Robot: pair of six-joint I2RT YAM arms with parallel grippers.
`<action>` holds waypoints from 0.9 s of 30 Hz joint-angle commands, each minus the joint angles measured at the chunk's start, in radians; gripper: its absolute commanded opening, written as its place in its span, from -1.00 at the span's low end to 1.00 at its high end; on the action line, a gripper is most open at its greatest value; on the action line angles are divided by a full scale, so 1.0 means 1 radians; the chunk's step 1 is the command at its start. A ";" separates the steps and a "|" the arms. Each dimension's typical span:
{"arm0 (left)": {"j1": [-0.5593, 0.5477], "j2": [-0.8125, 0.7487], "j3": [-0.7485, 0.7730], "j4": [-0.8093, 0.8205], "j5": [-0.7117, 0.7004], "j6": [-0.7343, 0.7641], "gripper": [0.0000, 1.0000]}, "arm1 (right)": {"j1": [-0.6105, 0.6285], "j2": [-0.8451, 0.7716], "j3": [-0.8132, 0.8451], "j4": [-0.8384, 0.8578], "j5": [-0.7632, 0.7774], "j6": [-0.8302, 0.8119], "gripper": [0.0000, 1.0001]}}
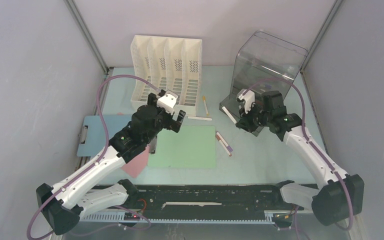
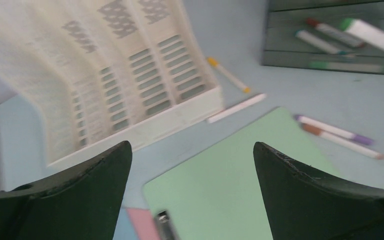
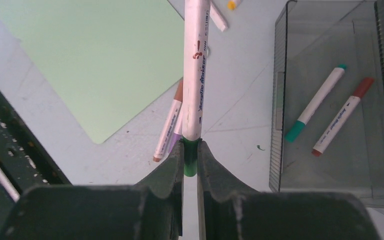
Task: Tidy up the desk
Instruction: Pick up the stationery from the center of the board, then place the stationery in the drawer.
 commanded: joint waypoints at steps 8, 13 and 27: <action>-0.005 0.074 -0.004 0.287 0.612 -0.417 1.00 | -0.060 -0.097 -0.008 -0.013 -0.226 0.034 -1.00; -0.005 0.133 -0.107 0.603 0.707 -0.675 1.00 | -0.082 -0.125 -0.008 -0.018 -0.306 0.042 -1.00; -0.055 0.447 -0.113 1.089 0.661 -0.976 0.96 | -0.106 -0.153 -0.006 -0.025 -0.393 0.051 -1.00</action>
